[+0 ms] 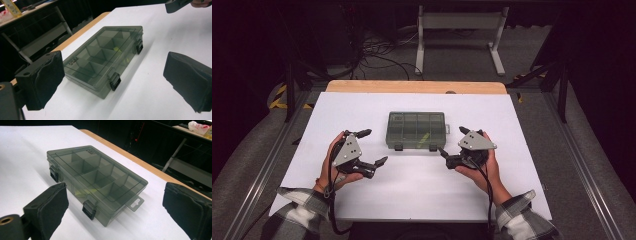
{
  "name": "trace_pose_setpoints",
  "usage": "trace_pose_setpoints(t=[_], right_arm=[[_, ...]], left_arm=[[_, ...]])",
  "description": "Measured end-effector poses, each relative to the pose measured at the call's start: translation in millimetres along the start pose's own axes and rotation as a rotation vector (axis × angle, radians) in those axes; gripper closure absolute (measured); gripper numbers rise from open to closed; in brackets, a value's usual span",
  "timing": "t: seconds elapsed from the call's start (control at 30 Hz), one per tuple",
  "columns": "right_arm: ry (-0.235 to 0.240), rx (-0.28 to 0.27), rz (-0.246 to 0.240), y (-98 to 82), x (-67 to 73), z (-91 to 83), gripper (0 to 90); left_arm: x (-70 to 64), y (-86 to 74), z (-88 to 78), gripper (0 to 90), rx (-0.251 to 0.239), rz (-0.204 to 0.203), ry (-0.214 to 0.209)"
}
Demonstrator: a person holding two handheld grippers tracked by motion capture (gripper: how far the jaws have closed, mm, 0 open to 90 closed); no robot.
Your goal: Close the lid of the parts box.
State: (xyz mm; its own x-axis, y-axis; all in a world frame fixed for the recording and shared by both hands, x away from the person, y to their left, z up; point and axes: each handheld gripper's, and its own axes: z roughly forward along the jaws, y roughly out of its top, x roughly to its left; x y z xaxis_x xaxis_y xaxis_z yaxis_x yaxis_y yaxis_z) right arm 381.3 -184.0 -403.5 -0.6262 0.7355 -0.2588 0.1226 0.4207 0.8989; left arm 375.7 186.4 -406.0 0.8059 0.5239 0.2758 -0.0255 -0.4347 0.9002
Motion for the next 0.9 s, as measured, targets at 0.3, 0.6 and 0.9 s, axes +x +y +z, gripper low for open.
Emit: trace_pose_setpoints(t=[0.3, 0.6, 0.9], right_arm=[[0.0, -0.016, -0.006, -4.7, 0.4, -9.7, 6.7], [-0.007, -0.011, -0.026, -10.7, 2.6, -16.9, 6.7], [-0.012, -0.011, -0.034, -18.9, 3.8, -21.1, 7.0]], left_arm=[[-1.8, -2.3, -5.2, 4.0, -0.002, 0.008, 0.003], [-2.4, -7.2, -10.4, 3.9, -0.003, 0.013, -0.003], [-4.4, -14.3, -15.4, 3.8, 0.004, 0.004, 0.005]])
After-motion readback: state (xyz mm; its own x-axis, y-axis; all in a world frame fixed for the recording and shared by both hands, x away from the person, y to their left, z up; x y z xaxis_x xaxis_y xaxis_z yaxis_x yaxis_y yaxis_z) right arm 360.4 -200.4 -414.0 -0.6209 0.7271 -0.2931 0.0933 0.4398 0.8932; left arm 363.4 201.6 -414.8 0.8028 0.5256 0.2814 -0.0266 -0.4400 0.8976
